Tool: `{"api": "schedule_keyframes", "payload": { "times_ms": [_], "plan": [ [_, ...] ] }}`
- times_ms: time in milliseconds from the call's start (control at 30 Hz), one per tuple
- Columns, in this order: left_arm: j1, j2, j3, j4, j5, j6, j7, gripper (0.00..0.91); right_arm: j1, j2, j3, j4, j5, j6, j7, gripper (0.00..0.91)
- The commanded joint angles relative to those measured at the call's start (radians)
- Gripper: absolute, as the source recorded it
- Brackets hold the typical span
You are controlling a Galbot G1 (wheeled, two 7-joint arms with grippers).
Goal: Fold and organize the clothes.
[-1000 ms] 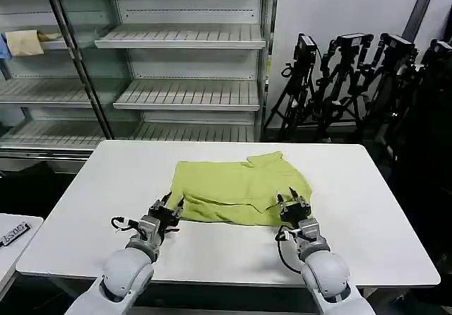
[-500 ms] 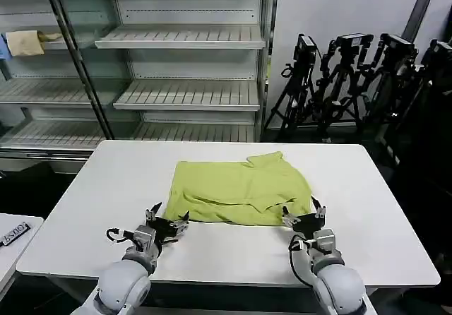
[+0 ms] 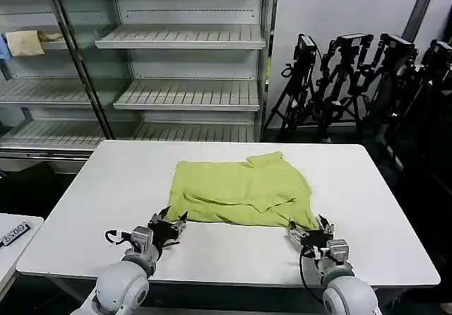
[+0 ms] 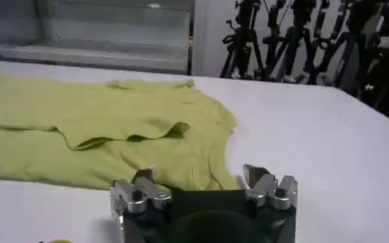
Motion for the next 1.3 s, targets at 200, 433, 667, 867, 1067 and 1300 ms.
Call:
{"api": "schedule_keyframes", "payload": {
  "times_ms": [200, 433, 667, 867, 1067, 1300],
  "plan": [
    [0.005, 0.004, -0.008, 0.020, -0.055, 0.006, -0.003, 0.121, -0.008, -0.006, 0.006, -0.007, 0.117, -0.027, -0.001, 0.000],
    [0.015, 0.004, -0.011, 0.015, -0.048, 0.003, -0.005, 0.111, -0.009, -0.013, 0.003, 0.007, 0.114, -0.023, -0.002, 0.000],
    [0.032, 0.007, -0.017, -0.004, -0.050, 0.002, -0.004, 0.101, -0.034, -0.025, 0.008, 0.049, 0.081, -0.013, -0.005, 0.000],
    [0.082, 0.005, -0.032, -0.067, -0.054, 0.004, -0.005, 0.101, -0.090, -0.030, 0.023, 0.101, 0.059, -0.006, -0.008, 0.000],
    [0.199, 0.013, -0.061, -0.192, -0.047, 0.004, -0.006, 0.091, -0.182, -0.046, 0.050, 0.178, 0.043, 0.004, -0.011, 0.000],
    [0.363, 0.019, -0.097, -0.295, -0.016, -0.009, -0.005, 0.091, -0.253, -0.060, 0.084, 0.239, 0.031, 0.005, -0.016, 0.000]
  ]
}}
